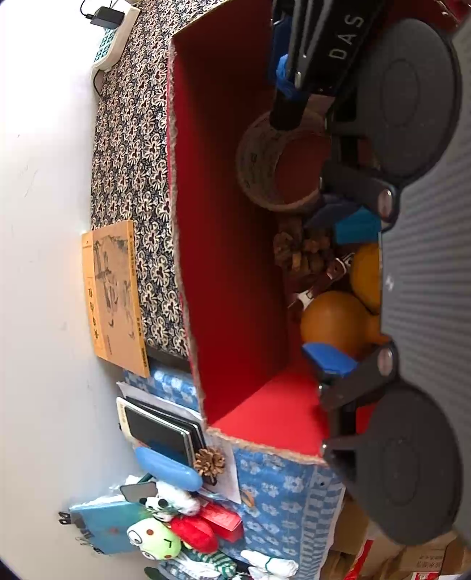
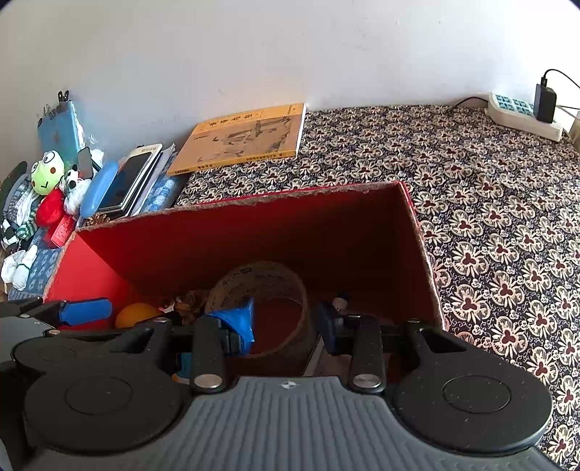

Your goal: Organize rigid objects

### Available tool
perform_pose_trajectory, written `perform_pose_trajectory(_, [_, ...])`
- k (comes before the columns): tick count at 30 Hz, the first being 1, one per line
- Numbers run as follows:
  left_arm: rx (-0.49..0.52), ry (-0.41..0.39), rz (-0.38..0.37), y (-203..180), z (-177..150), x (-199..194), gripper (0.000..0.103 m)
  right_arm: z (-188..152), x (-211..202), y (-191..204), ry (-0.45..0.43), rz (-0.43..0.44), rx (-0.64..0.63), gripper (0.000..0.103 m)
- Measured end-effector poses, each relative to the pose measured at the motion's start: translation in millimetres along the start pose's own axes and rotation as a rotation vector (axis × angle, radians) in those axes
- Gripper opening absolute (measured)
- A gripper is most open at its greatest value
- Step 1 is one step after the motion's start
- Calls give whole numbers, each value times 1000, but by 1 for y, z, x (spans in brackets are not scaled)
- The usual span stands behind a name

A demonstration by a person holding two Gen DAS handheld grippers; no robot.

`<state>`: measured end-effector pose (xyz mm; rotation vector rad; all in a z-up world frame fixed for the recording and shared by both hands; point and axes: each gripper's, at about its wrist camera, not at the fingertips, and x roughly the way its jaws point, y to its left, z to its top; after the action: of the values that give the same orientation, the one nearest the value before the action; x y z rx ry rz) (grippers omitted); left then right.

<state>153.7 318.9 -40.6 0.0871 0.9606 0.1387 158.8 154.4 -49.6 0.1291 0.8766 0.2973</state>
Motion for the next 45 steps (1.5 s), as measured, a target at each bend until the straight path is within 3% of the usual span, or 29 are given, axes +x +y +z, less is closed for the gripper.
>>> perform_pose_trajectory(21, [-27,-23,26,1,-1,-4,69,-4,-9,5,-71,-26,-15,19])
perform_pose_trajectory(40, [-26,-86,52,0,-4,-11,69,-6,-11,10,-82,-44,-18,20])
perform_pose_trajectory(45, [-11,-96,81,-3,-6,-16,69,-6,-13,17,-72,-85,-57,21])
